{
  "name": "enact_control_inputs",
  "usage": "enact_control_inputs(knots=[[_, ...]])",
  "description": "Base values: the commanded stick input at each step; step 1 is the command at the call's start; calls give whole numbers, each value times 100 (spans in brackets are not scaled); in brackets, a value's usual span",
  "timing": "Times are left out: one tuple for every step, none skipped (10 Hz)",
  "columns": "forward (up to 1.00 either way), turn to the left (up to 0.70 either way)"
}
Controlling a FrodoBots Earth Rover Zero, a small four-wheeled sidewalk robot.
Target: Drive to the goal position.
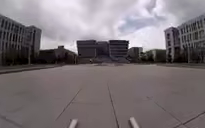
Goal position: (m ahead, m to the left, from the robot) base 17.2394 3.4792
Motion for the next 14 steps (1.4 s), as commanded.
enact_control_inputs(knots=[[100,0],[100,0],[100,0],[100,0],[100,0],[100,0],[100,0],[100,0],[100,0],[100,0],[100,0],[100,0],[100,0],[100,0]])
